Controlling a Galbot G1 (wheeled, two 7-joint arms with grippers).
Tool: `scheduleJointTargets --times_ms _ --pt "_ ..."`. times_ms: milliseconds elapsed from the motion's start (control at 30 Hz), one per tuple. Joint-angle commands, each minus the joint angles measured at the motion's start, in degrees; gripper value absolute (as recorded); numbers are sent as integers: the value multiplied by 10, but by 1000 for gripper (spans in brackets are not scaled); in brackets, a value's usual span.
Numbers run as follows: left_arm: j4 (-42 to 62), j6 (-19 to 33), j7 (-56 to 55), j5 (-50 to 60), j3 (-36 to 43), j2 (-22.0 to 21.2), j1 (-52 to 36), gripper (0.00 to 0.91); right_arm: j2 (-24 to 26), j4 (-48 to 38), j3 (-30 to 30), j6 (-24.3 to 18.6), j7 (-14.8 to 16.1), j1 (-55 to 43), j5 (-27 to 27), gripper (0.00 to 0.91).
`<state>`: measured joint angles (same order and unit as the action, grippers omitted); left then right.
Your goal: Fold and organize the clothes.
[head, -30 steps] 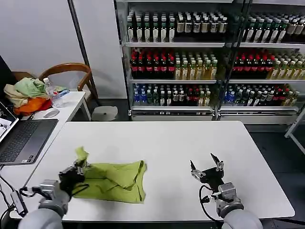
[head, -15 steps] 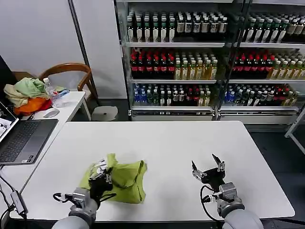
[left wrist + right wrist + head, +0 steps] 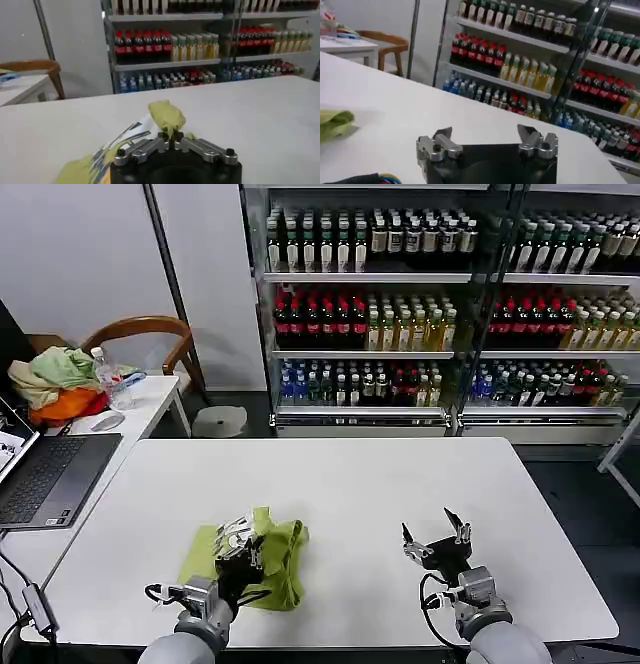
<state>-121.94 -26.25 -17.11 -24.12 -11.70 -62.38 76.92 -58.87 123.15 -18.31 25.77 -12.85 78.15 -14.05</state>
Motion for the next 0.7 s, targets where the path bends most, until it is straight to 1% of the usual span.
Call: scheduleJointTargets --times_ms 33,67,100,133,233,333,367,400,467,500,533,567,667,700 --pt "19 -2 1 2 23 -8 -29 50 1 -2 1 0 1 -4 -1 907" --pt "21 -5 1 2 24 -8 -31 312 2 -3 1 0 1 -5 -1 907" --pt "22 -9 0 2 25 -9 -31 907 2 -3 2 0 1 -7 -1 907" --pt "22 -14 0 3 27 -9 -31 907 2 -3 2 0 1 -8 -1 907" --pt "28 0 3 4 32 -9 -32 907 2 -2 2 1 1 -8 -1 907" --pt "36 22 16 6 35 -14 -37 907 0 -1 1 0 2 -8 -1 907" --pt "35 35 23 1 36 -15 -37 907 0 -1 1 0 2 -8 -1 907" --pt "31 64 38 -6 36 -16 -36 907 -1 -2 1 0 2 -6 -1 907" --pt "18 85 59 -23 33 -18 -34 907 -2 -3 0 -2 3 -4 -1 907" --pt "6 105 75 -53 23 -22 -34 907 -4 -3 0 -2 3 -3 -1 907" --pt "-2 109 77 -69 17 -22 -35 907 -4 -3 0 -2 3 -2 -1 907" --pt "-11 111 80 -93 3 -20 -35 907 -5 -3 0 -3 3 -1 -1 907" --pt "-37 111 82 -100 -33 7 -29 907 -3 -2 -1 -4 4 -4 -1 907" --pt "-45 108 77 -100 -63 21 -23 907 -3 -1 -1 -5 4 -6 -1 907"
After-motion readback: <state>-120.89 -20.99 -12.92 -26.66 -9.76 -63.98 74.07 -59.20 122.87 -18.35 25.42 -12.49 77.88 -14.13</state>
